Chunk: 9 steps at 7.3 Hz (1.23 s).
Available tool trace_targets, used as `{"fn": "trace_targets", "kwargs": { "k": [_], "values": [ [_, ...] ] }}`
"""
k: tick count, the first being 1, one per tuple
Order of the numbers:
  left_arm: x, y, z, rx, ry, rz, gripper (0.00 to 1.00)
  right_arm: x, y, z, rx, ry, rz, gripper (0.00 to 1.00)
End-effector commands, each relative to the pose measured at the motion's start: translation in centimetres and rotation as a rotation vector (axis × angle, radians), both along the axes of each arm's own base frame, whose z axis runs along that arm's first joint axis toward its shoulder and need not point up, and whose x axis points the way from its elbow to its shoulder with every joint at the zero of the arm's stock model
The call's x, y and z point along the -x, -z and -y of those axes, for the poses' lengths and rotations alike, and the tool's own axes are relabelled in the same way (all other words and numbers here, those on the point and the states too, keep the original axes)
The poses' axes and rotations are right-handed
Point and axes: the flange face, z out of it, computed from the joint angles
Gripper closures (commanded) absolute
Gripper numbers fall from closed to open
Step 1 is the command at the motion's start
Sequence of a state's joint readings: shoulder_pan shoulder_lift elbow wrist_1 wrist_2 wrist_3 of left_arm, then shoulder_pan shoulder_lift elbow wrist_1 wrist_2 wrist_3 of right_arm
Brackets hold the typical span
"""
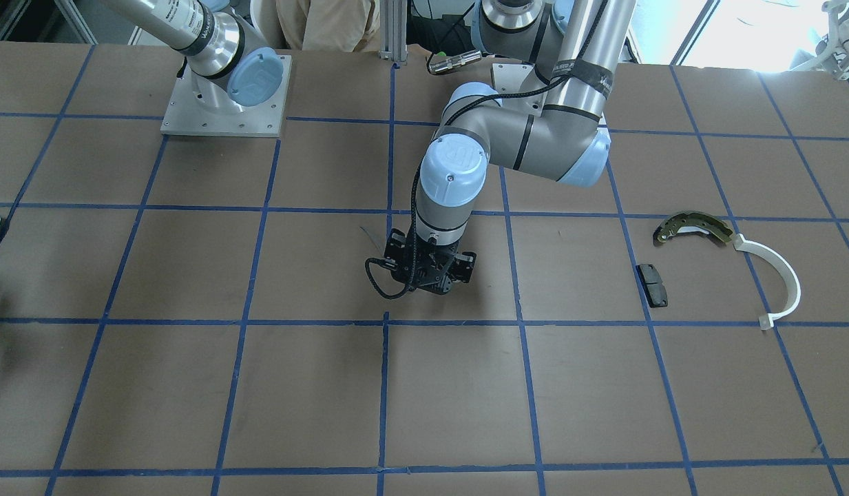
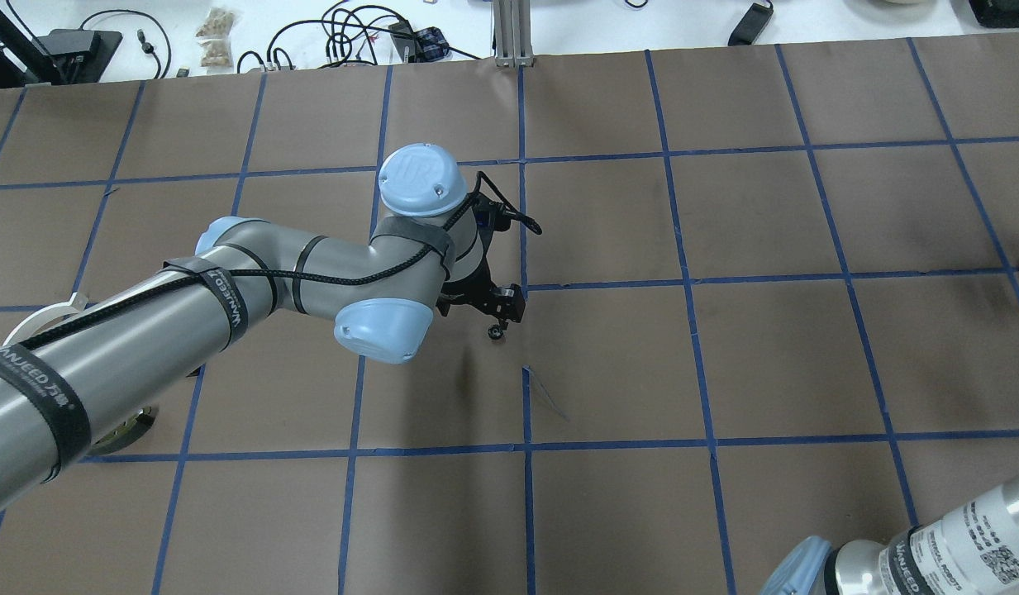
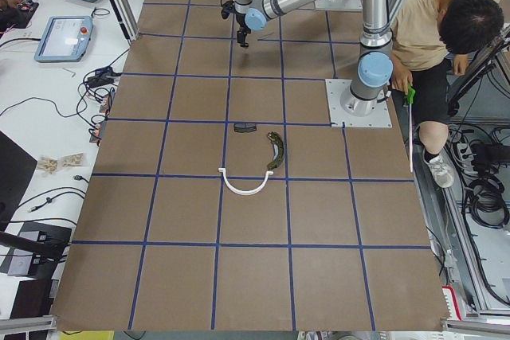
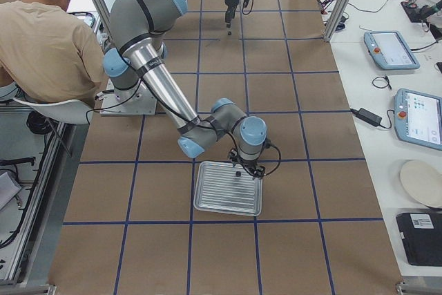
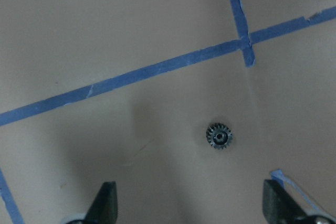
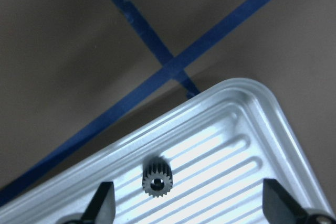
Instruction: Place bearing gear from tray to pile
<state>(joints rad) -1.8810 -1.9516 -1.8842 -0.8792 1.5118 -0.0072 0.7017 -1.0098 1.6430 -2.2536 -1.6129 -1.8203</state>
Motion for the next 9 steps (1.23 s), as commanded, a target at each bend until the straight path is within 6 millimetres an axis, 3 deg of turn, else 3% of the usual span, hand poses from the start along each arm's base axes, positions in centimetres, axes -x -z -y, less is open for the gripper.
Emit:
{"fn": "trace_targets", "kwargs": {
  "k": [1, 2, 3, 4, 5, 6, 8, 9],
  "values": [
    [0.7, 2.2, 0.2, -0.009, 0.019, 0.005, 0.24, 1.3, 1.1, -1.0, -0.014, -0.056, 0.005, 0.07],
    [0.7, 2.9, 0.2, -0.020, 0.021, 0.013, 0.28, 1.1, 1.3, -1.1, -0.022, -0.050, 0.018, 0.08],
    [0.7, 3.4, 0.2, -0.028, 0.025, 0.016, 0.45, 0.8, 1.7, -1.3, -0.028, -0.047, 0.027, 0.14],
    [0.7, 3.7, 0.3, -0.028, 0.024, 0.016, 0.86, 0.7, 1.4, -1.4, -0.027, -0.047, 0.028, 0.15],
    [0.8, 3.6, 0.4, -0.027, 0.024, 0.011, 1.00, 0.5, 1.5, -1.4, -0.022, -0.045, 0.036, 0.15],
    [0.9, 3.3, 0.5, -0.022, 0.024, 0.005, 1.00, 0.3, 1.4, -1.3, -0.010, -0.047, 0.043, 0.15],
    [0.0, 0.7, 1.7, 0.004, 0.037, 0.006, 1.00, 0.2, 1.4, -1.2, -0.004, -0.048, 0.048, 0.22],
    [-3.0, -1.0, 3.7, -0.021, 0.013, 0.023, 1.00, 0.1, 1.4, -1.1, -0.004, -0.050, 0.048, 0.29]
  ]
}}
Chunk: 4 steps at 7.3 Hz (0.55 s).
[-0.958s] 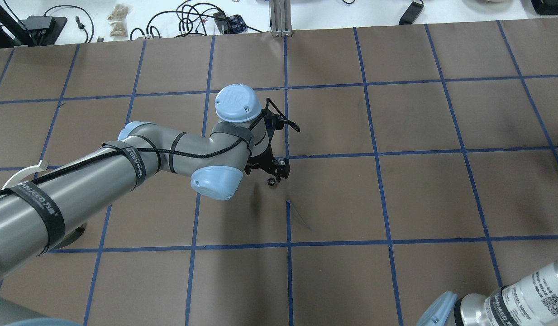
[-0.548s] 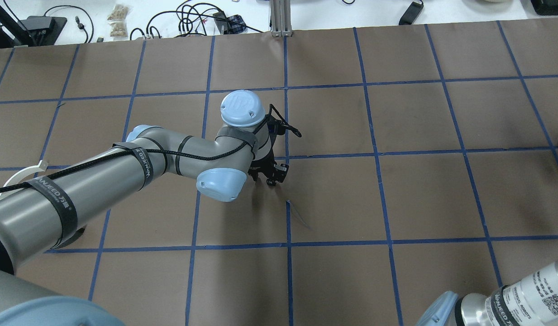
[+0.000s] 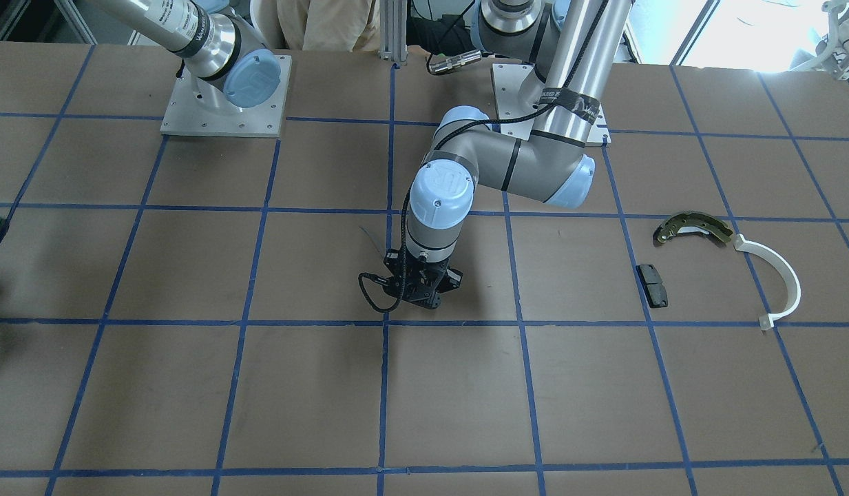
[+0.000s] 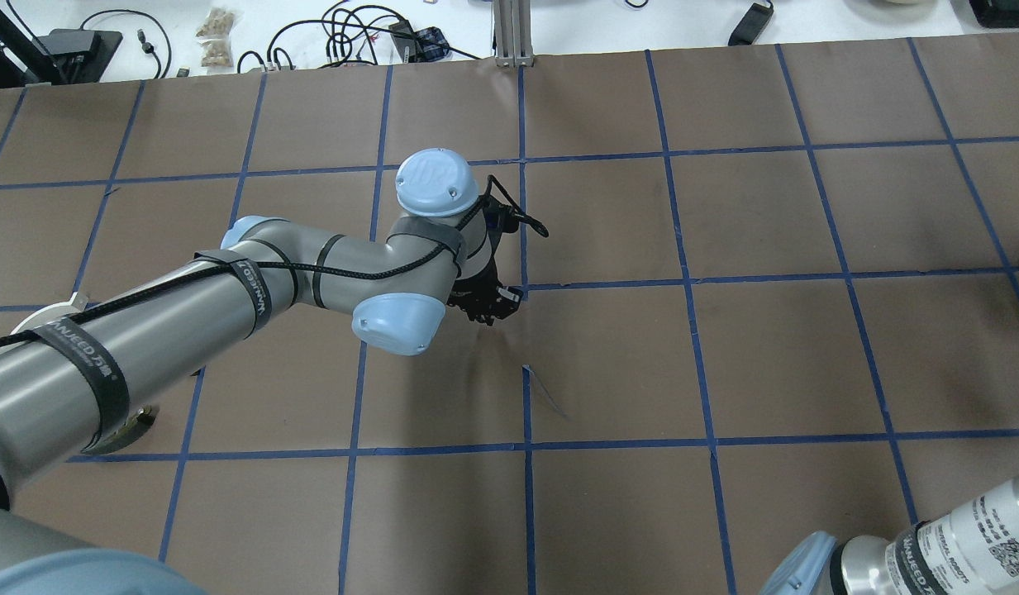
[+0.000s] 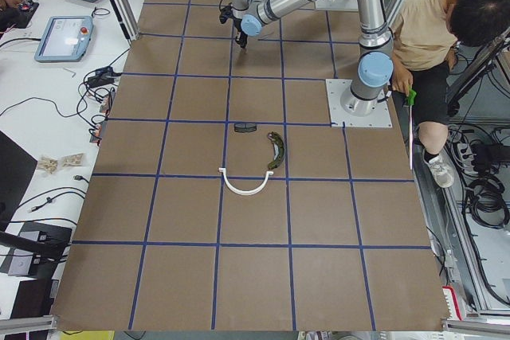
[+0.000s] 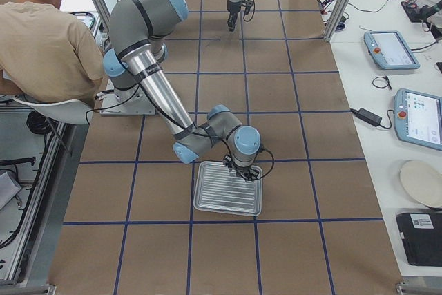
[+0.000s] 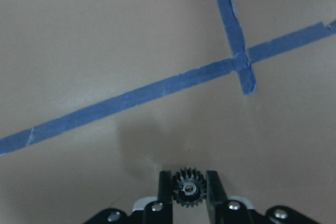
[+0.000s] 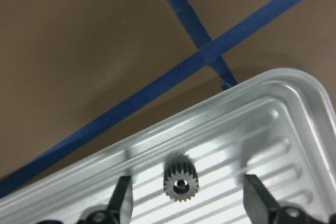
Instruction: Place bearing gear from tray to pile
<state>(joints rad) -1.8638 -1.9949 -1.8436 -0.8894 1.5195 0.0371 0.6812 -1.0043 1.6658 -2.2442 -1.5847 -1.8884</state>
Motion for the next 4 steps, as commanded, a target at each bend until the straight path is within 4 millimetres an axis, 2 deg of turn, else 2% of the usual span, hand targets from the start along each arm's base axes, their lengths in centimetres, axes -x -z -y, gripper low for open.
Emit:
{"fn": "trace_targets", "kwargs": {
  "k": [1, 2, 3, 4],
  "values": [
    [-8.1, -3.8, 4.4, -0.053, -0.049, 0.045, 1.00, -0.1, -0.7, 0.1, 0.008, -0.001, -0.012, 0.38],
    [-13.9, -6.4, 6.1, -0.088, -0.069, 0.053, 1.00, -0.2, -0.5, 0.1, 0.003, -0.003, -0.010, 0.46],
    [-19.6, -8.6, 6.9, -0.126, -0.061, 0.042, 1.00, -0.2, -0.2, 0.1, -0.002, -0.003, -0.004, 0.50],
    [-27.5, -8.8, 7.2, -0.171, -0.022, 0.023, 1.00, -0.4, 0.2, 0.0, -0.007, 0.003, 0.004, 0.50]
  ]
}}
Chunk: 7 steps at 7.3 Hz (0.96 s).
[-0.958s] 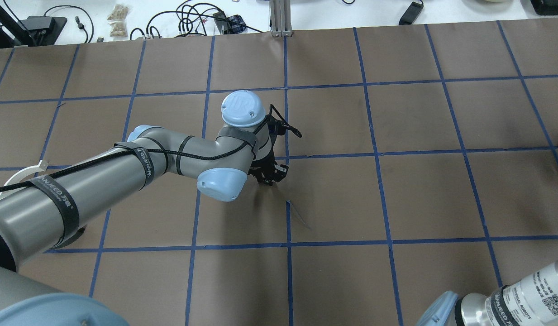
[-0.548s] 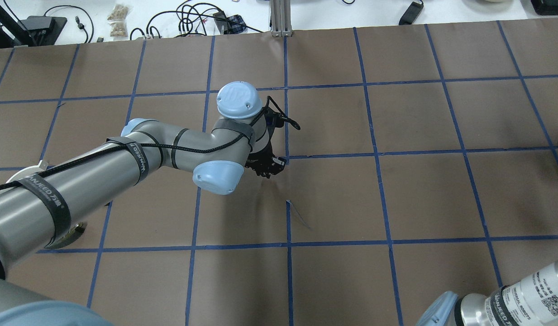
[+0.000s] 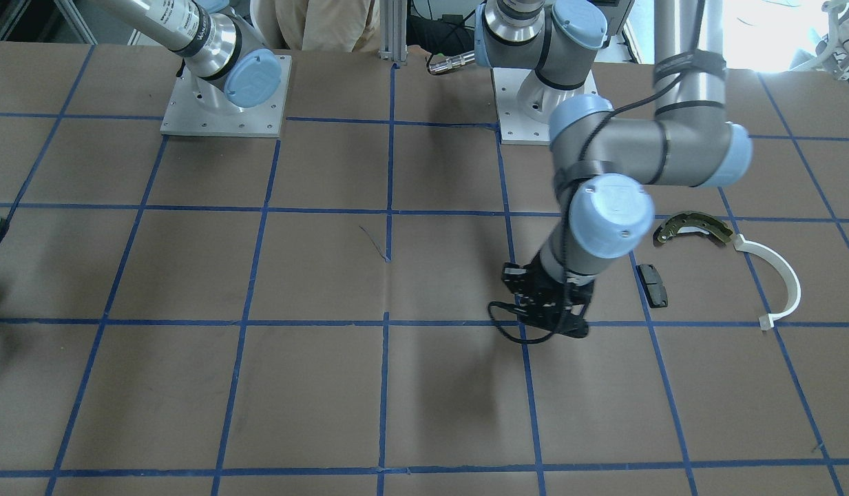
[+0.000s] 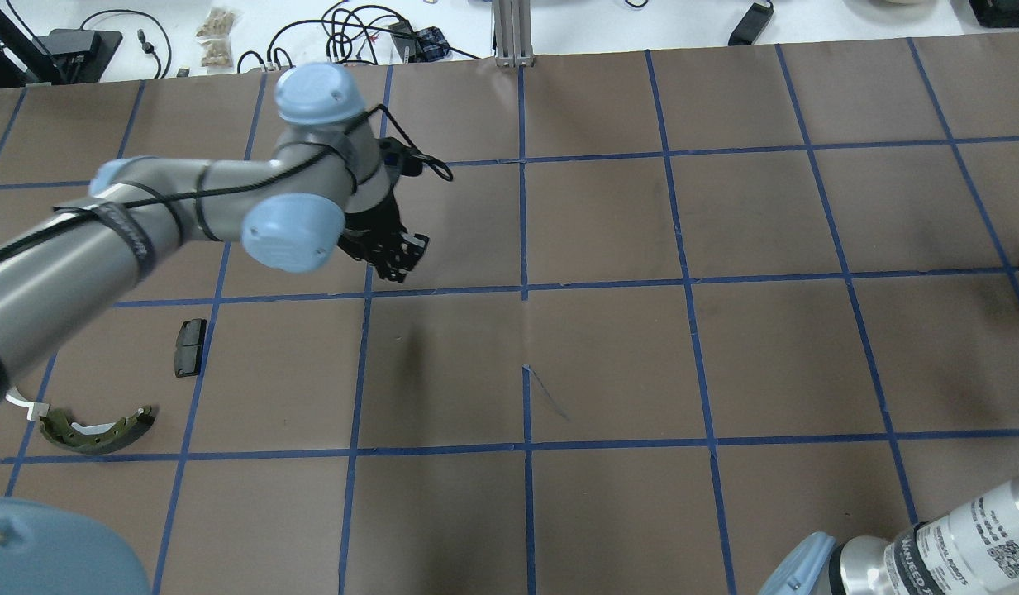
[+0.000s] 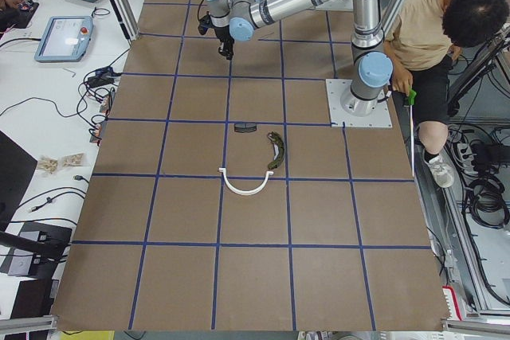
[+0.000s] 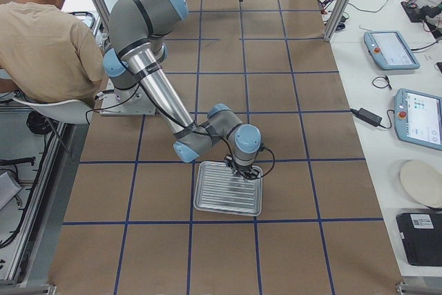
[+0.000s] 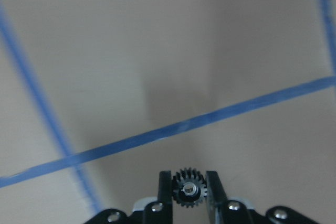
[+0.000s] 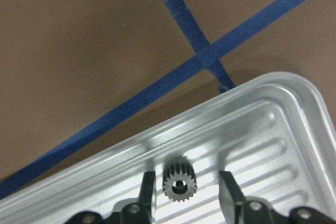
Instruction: Place bearing gear from tray to pile
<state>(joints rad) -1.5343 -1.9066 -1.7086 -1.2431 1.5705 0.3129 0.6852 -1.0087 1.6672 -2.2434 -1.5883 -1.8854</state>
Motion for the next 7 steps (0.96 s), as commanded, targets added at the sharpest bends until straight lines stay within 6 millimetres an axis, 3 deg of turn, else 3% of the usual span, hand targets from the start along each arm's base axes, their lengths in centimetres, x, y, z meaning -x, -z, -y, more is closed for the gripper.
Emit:
{"fn": "trace_targets", "kwargs": {
  "k": [1, 2, 4, 5, 6, 7],
  "values": [
    [-16.0, -1.3, -0.1, -0.057, 0.017, -0.046, 1.00, -0.5, 0.7, -0.3, -0.009, 0.024, 0.014, 0.50],
    [-21.7, -1.1, -0.8, -0.053, -0.008, -0.060, 1.00, -0.7, 0.7, -0.5, -0.011, 0.024, 0.015, 0.58],
    [-30.2, 1.4, -2.5, -0.068, -0.027, -0.105, 1.00, -0.6, 0.3, -0.5, -0.007, 0.032, 0.003, 0.88],
    [-32.6, 2.5, -3.1, -0.076, -0.061, -0.114, 1.00, -0.6, -0.3, -0.3, -0.002, 0.030, -0.008, 0.96],
    [-33.7, 3.7, -3.1, -0.075, -0.077, -0.115, 1.00, -1.4, -2.8, -0.2, 0.024, 0.053, -0.027, 1.00],
    [-33.7, 4.9, -3.2, -0.080, -0.080, -0.118, 1.00, -4.1, -6.4, 1.0, 0.055, 0.078, -0.056, 1.00]
  ]
}}
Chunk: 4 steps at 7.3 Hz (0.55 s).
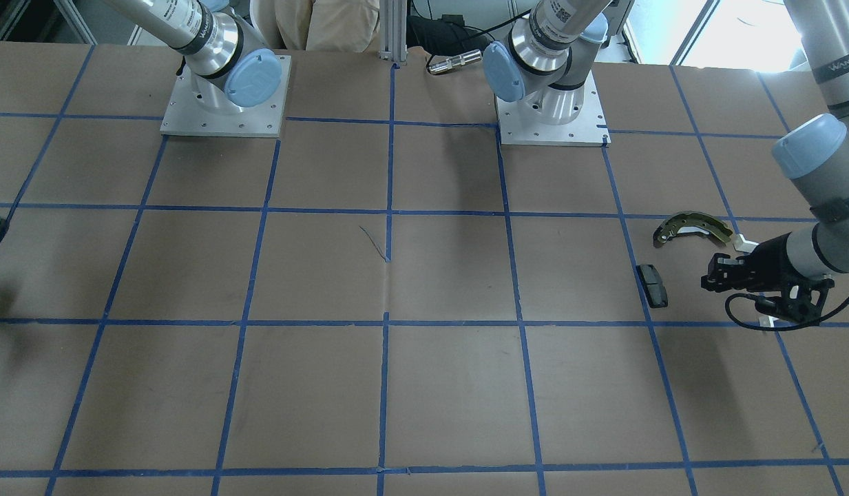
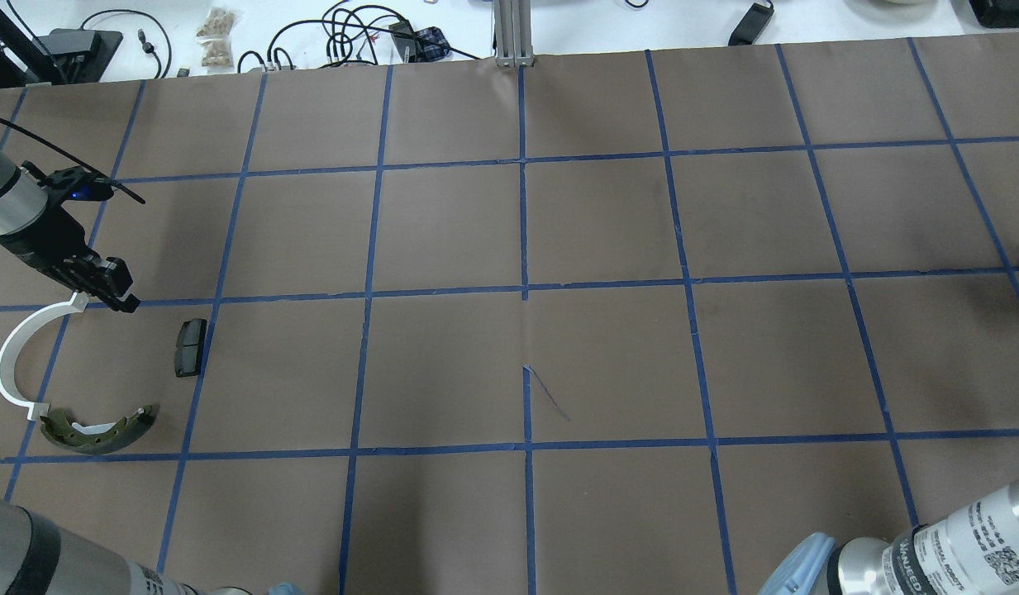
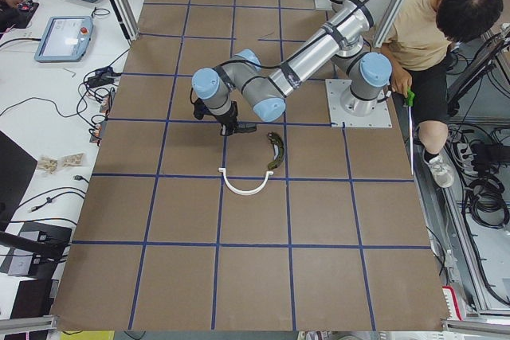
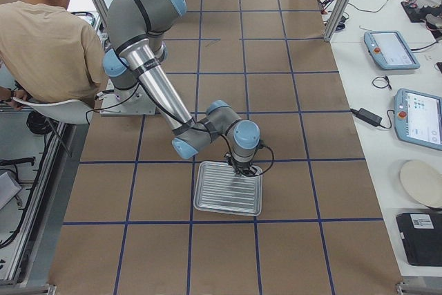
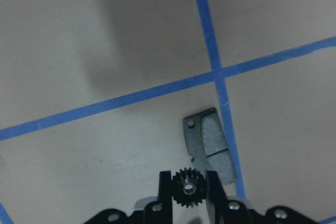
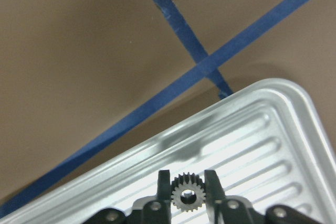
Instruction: Place bearing gear from tray to pile
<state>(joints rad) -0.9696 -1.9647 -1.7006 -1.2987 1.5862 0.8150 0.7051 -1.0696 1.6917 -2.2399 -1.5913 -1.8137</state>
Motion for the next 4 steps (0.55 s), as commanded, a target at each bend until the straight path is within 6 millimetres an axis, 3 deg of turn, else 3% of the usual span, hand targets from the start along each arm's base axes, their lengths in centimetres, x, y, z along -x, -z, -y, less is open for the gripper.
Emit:
{"fn": "trace_targets", "kwargs": {
  "k": [1, 2, 4],
  "values": [
    [-1.0, 3.3, -0.4, 0.009, -0.013, 0.005, 1.00, -6.8, -6.6, 2.2, 0.028, 0.041, -0.012, 1.00],
    [-1.0, 4.1, -0.7, 0.028, 0.004, 0.023, 1.00, -12.4, -8.7, 4.1, 0.036, 0.100, -0.009, 1.00],
    [-0.9, 5.3, -1.8, -0.020, 0.016, 0.048, 1.00, -26.1, -10.3, 7.1, 0.064, 0.177, -0.009, 1.00]
  ]
}}
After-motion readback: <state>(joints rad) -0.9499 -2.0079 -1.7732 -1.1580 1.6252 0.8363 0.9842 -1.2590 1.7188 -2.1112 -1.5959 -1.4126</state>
